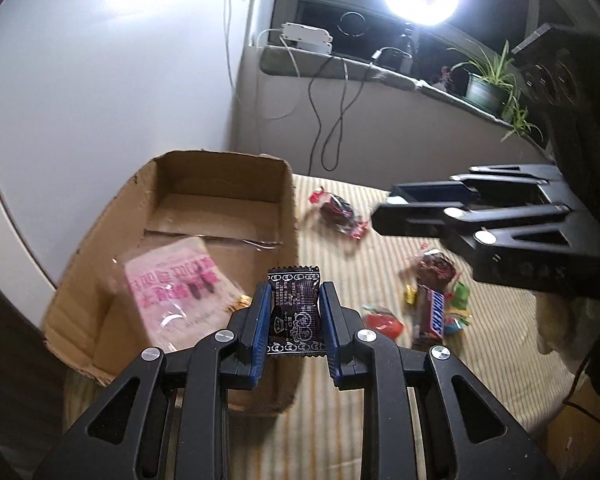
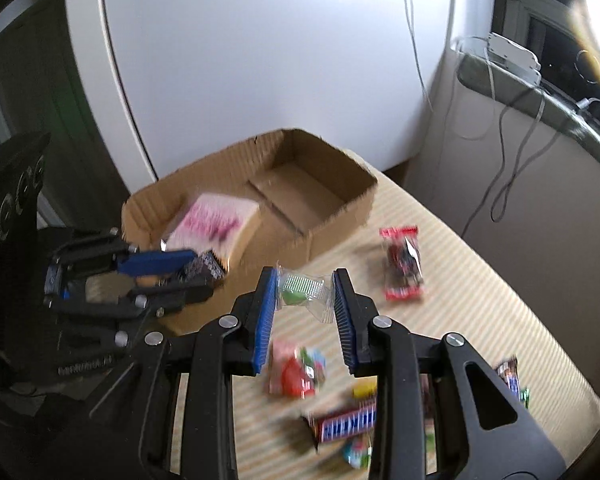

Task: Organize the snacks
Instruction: 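Carry both candies into the box and open both grippers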

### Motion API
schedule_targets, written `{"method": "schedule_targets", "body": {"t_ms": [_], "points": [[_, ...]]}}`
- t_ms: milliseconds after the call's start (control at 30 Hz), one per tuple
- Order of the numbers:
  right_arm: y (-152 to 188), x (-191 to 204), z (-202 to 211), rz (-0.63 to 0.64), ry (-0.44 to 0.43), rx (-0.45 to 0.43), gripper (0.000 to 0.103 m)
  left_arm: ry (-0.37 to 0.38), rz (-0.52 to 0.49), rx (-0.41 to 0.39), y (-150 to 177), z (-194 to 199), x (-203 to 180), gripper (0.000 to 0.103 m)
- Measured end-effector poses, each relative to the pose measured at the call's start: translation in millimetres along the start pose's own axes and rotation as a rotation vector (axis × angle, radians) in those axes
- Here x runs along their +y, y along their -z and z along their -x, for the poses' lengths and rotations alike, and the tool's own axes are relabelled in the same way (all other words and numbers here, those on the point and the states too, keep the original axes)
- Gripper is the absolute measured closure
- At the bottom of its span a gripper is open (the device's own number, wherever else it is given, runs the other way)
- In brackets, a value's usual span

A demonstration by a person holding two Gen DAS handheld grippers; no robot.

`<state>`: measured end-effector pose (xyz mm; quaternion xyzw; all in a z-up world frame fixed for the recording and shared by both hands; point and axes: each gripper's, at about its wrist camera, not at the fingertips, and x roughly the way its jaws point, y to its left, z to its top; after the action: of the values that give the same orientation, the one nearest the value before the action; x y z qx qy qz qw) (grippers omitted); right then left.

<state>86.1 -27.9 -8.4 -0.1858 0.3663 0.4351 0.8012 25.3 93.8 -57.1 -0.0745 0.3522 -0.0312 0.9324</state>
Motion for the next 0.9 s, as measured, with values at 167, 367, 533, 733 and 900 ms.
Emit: {"method": "schedule_targets", "body": {"t_ms": [167,367,533,733,900], "points": [[-26,3,-24,0.029,-0.011,0.005,0.073,-0.008,0.012,0.003,-5,-6,9,0.08],[-46,0,-51,0.044,-0.023,0.02,0.073,-0.012,0.02,0.01,-11,-12,16,0.08],[-55,-9,-70,0.035,-0.036,0.032,0.073,-0.014,0.025,0.018,-15,-19,22,0.08],[-62,-16,-94,0.031,-0.048,0.052,0.073,-0.014,0.029,0.03,-18,-27,25,0.08],[-65,-20,-106,0.025,-0.056,0.061,0.073,-0.021,0.034,0.033,-20,-30,28,0.08]]}}
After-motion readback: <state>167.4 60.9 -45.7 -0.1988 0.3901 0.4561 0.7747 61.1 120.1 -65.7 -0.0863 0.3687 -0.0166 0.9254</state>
